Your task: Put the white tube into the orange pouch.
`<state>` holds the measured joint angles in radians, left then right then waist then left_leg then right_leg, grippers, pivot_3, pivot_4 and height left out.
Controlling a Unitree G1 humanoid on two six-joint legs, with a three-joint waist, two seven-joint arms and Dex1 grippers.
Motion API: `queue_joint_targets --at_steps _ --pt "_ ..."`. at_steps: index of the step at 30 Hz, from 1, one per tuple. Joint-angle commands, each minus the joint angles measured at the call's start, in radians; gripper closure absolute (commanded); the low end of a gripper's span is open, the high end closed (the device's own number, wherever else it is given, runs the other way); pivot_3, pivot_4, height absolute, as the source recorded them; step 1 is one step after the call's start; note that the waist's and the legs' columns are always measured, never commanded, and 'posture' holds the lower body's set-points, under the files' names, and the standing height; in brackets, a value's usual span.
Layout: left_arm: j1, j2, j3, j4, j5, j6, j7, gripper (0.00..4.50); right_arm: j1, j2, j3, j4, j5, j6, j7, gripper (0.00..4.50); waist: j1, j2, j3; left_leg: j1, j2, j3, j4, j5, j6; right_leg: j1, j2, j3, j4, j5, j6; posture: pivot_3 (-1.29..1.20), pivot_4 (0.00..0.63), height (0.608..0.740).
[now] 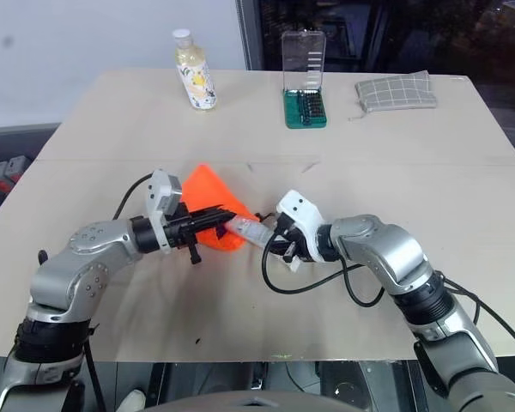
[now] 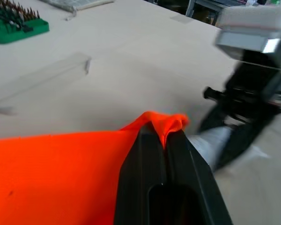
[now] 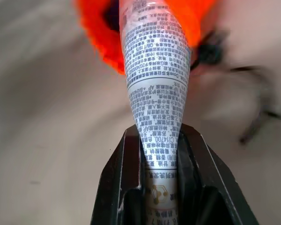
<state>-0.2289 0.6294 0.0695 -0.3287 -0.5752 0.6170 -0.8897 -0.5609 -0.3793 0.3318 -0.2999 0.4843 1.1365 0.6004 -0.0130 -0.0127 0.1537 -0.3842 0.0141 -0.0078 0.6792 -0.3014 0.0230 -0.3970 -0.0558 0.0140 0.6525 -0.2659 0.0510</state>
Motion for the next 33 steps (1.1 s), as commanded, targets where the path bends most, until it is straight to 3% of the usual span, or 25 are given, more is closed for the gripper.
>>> queue_joint_targets --at_steps 1,5,12,17,21,23,32,33 --pt "0.006 -0.004 -0.011 -0.058 -0.022 0.002 0.001 4.5 -0.055 0.085 -0.094 -0.023 0.031 0.065 -0.078 4.02 -0.001 0.0 0.0 0.0 0.0 0.0 0.0 0.0 0.0 0.0 0.0 0.0 0.001 0.0 0.0 0.0 0.15 0.74" --pt "0.005 -0.022 -0.037 -0.071 -0.026 0.009 0.005 4.5 -0.084 0.16 -0.122 -0.044 0.052 0.196 -0.137 4.02 0.0 0.0 0.0 0.001 0.0 0.0 0.0 0.0 0.0 -0.001 0.001 0.001 0.003 0.0 0.0 0.0 0.15 0.74" --pt "-0.085 -0.138 -0.142 -0.015 0.004 -0.009 0.03 4.5 -0.109 0.15 -0.091 -0.083 0.065 0.231 -0.13 4.02 0.0 0.0 0.0 -0.001 -0.006 -0.001 0.003 0.0 0.0 -0.001 -0.001 0.001 0.004 0.0 0.0 0.0 0.15 0.74" --pt "-0.111 -0.161 -0.193 -0.017 -0.017 0.011 -0.003 4.5 -0.152 0.042 -0.088 -0.101 0.038 0.186 -0.103 4.02 -0.002 0.0 0.0 0.0 -0.005 -0.002 0.003 0.0 0.0 -0.001 0.0 0.001 0.005 0.0 0.0 0.0 0.15 0.74" --pt "-0.134 -0.165 -0.201 -0.012 -0.036 0.029 -0.025 4.5 -0.161 -0.176 0.067 -0.158 -0.073 -0.025 0.019 4.02 -0.002 0.0 0.0 -0.001 -0.005 -0.002 0.003 -0.002 0.003 -0.001 0.0 0.001 0.004 0.0 0.0 0.0 0.15 0.74" --pt "-0.147 -0.166 -0.195 -0.001 -0.039 0.032 -0.03 4.5 -0.152 -0.231 0.122 -0.183 -0.101 -0.126 0.085 4.02 -0.001 0.0 0.0 -0.001 -0.005 -0.002 0.003 -0.002 0.004 -0.001 0.0 0.001 0.003 0.0 0.0 0.0 0.15 0.74" --pt "-0.159 -0.181 -0.183 -0.004 -0.064 0.054 -0.032 4.5 -0.171 0.026 0.054 -0.077 -0.136 -0.056 -0.087 4.02 -0.017 -0.001 0.0 0.0 -0.004 -0.006 0.004 -0.002 0.003 -0.001 0.001 0.003 0.006 0.0 0.0 0.0 0.15 0.74" --pt "-0.157 -0.183 -0.183 -0.008 -0.063 0.055 -0.031 4.5 -0.168 0.042 0.047 -0.063 -0.157 -0.034 -0.124 3.65 -0.014 -0.001 0.0 0.0 -0.004 -0.006 0.004 -0.002 0.003 -0.001 0.001 0.003 0.006 0.0 0.0 0.0 0.15 0.74"
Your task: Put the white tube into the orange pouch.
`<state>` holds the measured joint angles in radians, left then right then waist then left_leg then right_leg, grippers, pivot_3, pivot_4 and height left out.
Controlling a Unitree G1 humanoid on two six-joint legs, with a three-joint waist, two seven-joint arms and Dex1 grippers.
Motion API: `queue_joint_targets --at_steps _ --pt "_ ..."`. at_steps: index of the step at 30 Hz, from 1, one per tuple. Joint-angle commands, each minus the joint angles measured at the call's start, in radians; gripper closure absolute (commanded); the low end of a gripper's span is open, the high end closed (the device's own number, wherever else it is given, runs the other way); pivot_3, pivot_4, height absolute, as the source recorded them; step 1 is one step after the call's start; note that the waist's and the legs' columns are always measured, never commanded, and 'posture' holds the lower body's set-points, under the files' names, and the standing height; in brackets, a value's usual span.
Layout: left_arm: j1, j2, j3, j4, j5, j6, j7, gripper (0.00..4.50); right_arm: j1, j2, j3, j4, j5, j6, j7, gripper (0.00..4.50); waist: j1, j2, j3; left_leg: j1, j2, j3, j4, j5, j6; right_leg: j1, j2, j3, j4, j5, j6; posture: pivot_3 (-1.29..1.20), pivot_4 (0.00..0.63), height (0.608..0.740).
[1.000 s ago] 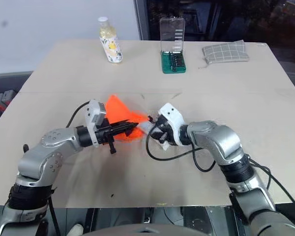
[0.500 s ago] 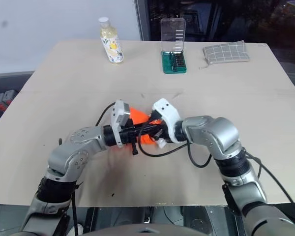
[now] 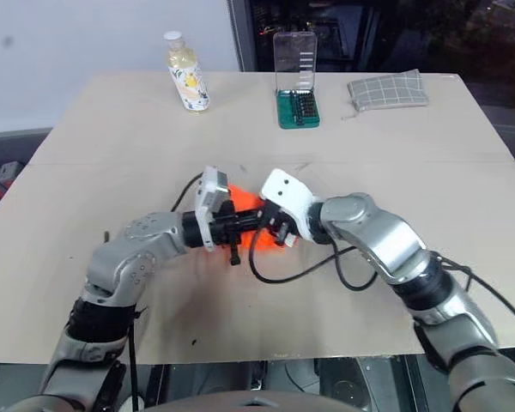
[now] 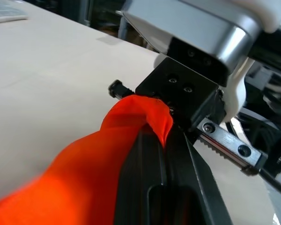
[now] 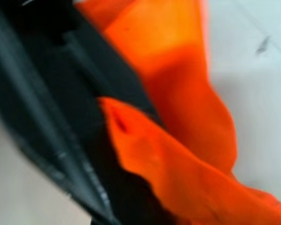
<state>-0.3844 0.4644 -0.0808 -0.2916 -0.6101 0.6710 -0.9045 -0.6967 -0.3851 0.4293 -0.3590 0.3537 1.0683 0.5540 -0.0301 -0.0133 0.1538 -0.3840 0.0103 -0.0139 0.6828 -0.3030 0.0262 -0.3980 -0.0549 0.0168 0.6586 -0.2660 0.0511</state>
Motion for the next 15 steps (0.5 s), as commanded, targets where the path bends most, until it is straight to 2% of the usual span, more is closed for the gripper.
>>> queue_joint_targets --at_steps 1,2,5,6,8,12,15 --pt "0.0 -0.019 -0.033 -0.047 -0.028 0.002 -0.015 4.5 -0.031 0.059 -0.056 0.006 -0.042 0.051 -0.105 3.25 0.007 0.0 0.0 0.0 0.0 0.0 0.0 0.001 -0.001 0.0 0.0 0.0 0.0 0.0 0.0 0.0 0.15 0.74" --pt "0.0 -0.02 -0.033 -0.049 -0.029 0.003 -0.013 4.5 -0.031 0.059 -0.053 0.011 -0.051 0.056 -0.111 2.96 0.012 0.0 0.0 0.0 -0.001 0.0 0.0 0.002 -0.003 0.0 -0.001 0.0 0.0 0.0 0.0 0.0 0.15 0.74" --pt "0.004 -0.024 -0.031 -0.053 -0.032 0.007 -0.009 4.5 -0.026 0.052 -0.059 0.003 -0.049 0.051 -0.098 1.56 0.019 0.0 0.0 -0.001 -0.002 -0.001 0.0 0.002 -0.004 0.0 -0.002 -0.001 -0.002 0.0 0.0 0.0 0.15 0.74" --pt "0.005 -0.025 -0.031 -0.052 -0.03 0.006 -0.009 4.5 -0.024 0.043 -0.061 -0.007 -0.044 0.046 -0.088 1.24 0.019 0.0 0.0 -0.002 -0.002 -0.001 0.0 0.002 -0.004 0.0 -0.002 -0.001 -0.002 0.0 0.0 0.0 0.15 0.74" --pt "0.004 -0.026 -0.03 -0.048 -0.027 0.005 -0.009 4.5 -0.018 0.03 -0.068 -0.025 -0.026 0.042 -0.062 0.24 0.018 0.0 0.0 -0.002 -0.002 -0.001 0.0 0.002 -0.004 0.0 -0.002 -0.001 -0.002 0.0 0.0 0.0 0.15 0.74" --pt "-0.003 -0.031 -0.017 -0.029 -0.022 -0.001 -0.002 4.5 0.018 0.006 -0.139 -0.096 0.069 0.071 0.008 0.24 0.018 0.0 0.0 -0.002 -0.002 -0.002 0.0 0.002 -0.004 0.0 -0.001 -0.002 -0.002 0.0 0.0 0.0 0.15 0.74" --pt "-0.009 -0.035 0.004 -0.015 -0.029 -0.001 0.01 4.5 0.056 -0.054 -0.204 -0.152 0.141 0.073 0.078 0.24 0.017 0.0 0.0 -0.002 -0.002 -0.002 0.0 0.001 -0.002 0.0 -0.001 -0.002 -0.002 0.0 0.0 0.0 0.15 0.74"
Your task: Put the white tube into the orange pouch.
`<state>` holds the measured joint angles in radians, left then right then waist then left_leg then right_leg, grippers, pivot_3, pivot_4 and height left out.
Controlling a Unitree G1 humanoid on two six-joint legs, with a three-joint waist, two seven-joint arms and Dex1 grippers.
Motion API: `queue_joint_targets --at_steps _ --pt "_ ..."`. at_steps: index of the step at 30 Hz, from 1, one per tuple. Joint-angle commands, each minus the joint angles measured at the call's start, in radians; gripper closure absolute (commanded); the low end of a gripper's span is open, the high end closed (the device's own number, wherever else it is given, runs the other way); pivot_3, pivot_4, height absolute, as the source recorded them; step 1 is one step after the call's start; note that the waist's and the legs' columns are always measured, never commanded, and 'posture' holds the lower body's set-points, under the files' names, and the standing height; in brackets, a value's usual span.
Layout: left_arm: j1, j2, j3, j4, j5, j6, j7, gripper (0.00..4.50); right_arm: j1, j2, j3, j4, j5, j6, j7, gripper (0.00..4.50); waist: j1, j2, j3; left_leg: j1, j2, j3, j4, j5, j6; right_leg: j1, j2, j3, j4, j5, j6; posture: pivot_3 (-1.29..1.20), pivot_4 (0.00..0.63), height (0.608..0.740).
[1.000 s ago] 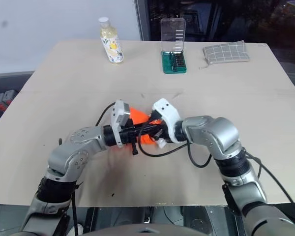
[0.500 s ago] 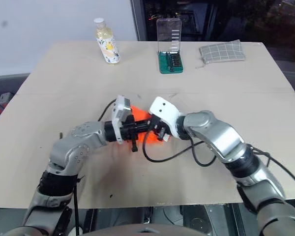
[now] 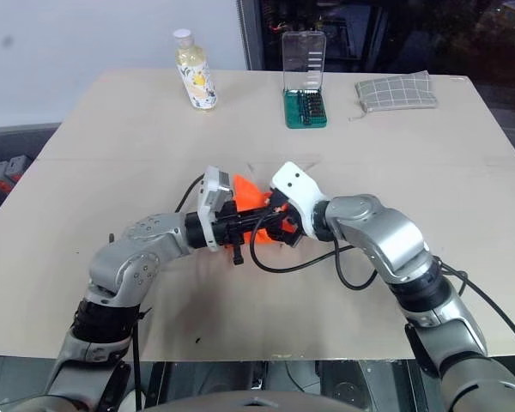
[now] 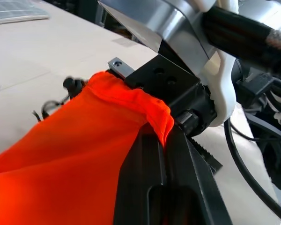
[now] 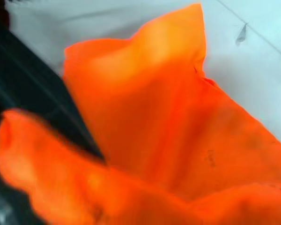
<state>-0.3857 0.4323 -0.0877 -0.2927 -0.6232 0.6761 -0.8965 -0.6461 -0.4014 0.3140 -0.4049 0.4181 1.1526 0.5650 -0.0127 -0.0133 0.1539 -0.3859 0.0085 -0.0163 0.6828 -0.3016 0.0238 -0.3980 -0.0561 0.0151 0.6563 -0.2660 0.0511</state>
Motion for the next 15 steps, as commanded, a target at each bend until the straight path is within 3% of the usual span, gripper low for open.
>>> queue_joint_targets --at_steps 1,12,15 --pt "-0.009 -0.004 0.015 -0.011 -0.018 -0.006 0.006 4.5 0.014 -0.054 -0.101 -0.116 0.092 -0.012 0.081 0.24 -0.001 0.0 0.0 0.0 0.0 0.0 0.0 -0.002 0.003 0.0 0.0 0.0 0.0 0.0 0.0 0.0 0.15 0.74" --pt "-0.056 -0.019 0.084 0.029 -0.077 0.04 0.051 4.5 0.257 -0.302 -0.267 -0.168 0.185 -0.187 0.285 0.24 -0.001 0.0 0.0 0.0 0.0 -0.001 0.0 -0.002 0.003 0.001 0.0 0.0 -0.001 0.0 0.0 0.0 0.15 0.74" --pt "-0.056 -0.012 0.088 0.032 -0.08 0.044 0.046 4.5 0.296 -0.35 -0.239 -0.081 0.044 -0.33 0.247 0.24 0.0 0.0 0.0 0.0 0.0 -0.001 0.0 -0.002 0.003 0.001 0.001 0.0 0.0 0.0 0.0 0.0 0.15 0.74"
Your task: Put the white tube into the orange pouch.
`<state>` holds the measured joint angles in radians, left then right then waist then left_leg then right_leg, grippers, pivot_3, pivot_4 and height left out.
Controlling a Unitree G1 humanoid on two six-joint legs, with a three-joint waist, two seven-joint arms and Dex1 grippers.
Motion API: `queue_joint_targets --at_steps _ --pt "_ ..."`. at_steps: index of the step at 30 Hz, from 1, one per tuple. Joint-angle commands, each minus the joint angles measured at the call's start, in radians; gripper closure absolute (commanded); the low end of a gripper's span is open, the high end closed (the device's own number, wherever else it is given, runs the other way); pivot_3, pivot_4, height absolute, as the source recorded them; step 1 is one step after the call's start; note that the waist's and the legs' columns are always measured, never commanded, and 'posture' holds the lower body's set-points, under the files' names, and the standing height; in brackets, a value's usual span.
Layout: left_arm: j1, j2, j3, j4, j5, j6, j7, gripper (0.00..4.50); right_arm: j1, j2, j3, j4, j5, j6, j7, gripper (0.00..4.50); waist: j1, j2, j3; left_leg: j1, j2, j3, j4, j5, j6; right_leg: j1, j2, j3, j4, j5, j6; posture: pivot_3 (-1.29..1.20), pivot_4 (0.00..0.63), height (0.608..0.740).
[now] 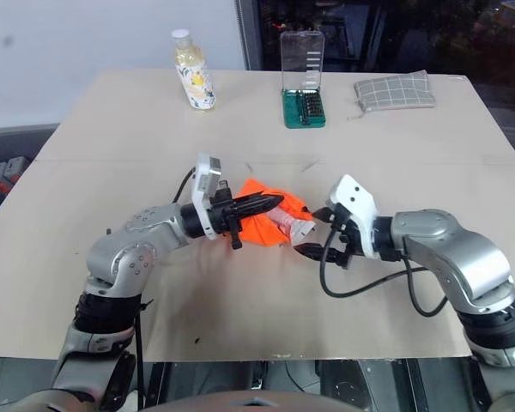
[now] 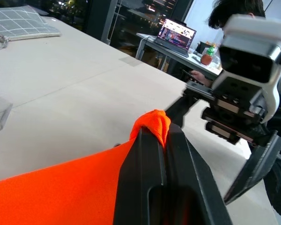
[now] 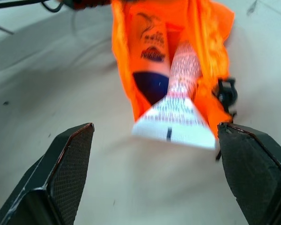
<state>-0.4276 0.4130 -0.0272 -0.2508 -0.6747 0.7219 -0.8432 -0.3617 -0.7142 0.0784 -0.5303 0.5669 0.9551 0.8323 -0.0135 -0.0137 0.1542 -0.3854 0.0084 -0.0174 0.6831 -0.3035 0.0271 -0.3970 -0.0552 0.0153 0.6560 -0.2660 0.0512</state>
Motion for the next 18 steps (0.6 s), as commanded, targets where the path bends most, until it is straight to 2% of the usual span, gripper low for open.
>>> queue_joint_targets --at_steps 1,4,10,13,17,18 --pt "-0.014 0.011 0.029 -0.009 -0.03 0.0 -0.01 4.5 0.016 -0.06 0.03 0.086 -0.185 -0.198 -0.044 0.24 0.0 0.0 0.0 0.0 0.0 0.0 0.0 0.0 0.0 0.0 0.0 0.0 0.0 0.0 0.0 0.0 0.15 0.74" --pt "-0.015 0.019 0.032 -0.004 -0.032 0.003 -0.016 4.5 0.019 -0.082 0.119 0.151 -0.331 -0.341 -0.067 0.24 0.001 0.0 0.0 0.001 -0.001 0.001 0.001 0.0 0.0 0.001 0.0 0.001 0.001 0.0 0.0 0.0 0.15 0.74" --pt "-0.02 0.035 0.039 0.003 -0.042 0.014 -0.025 4.5 -0.059 0.06 0.273 0.3 -0.569 -0.614 -0.175 0.24 -0.004 0.0 0.0 0.002 0.0 0.001 0.0 0.003 -0.005 0.0 0.002 0.002 0.001 0.0 0.0 0.0 0.15 0.74" --pt "-0.017 0.044 0.04 0.002 -0.045 0.015 -0.027 4.5 -0.092 0.116 0.278 0.376 -0.624 -0.735 -0.208 0.24 0.002 0.0 0.0 0.001 0.0 0.001 0.0 0.003 -0.006 0.0 0.001 0.002 0.001 0.0 0.0 0.0 0.15 0.74" --pt "-0.011 0.053 0.039 -0.002 -0.045 0.014 -0.026 4.5 -0.119 0.135 0.284 0.45 -0.699 -0.932 -0.231 0.24 0.005 -0.001 0.0 0.001 -0.001 0.0 0.001 0.003 -0.006 0.0 -0.001 0.002 0.0 0.0 0.0 0.0 0.15 0.74" --pt "-0.01 0.055 0.04 -0.004 -0.046 0.014 -0.024 4.5 -0.117 0.134 0.275 0.456 -0.7 -0.978 -0.228 0.48 0.005 -0.001 0.0 0.0 -0.001 0.0 0.001 0.003 -0.006 0.0 -0.001 0.002 0.0 0.0 0.0 0.0 0.15 0.74"
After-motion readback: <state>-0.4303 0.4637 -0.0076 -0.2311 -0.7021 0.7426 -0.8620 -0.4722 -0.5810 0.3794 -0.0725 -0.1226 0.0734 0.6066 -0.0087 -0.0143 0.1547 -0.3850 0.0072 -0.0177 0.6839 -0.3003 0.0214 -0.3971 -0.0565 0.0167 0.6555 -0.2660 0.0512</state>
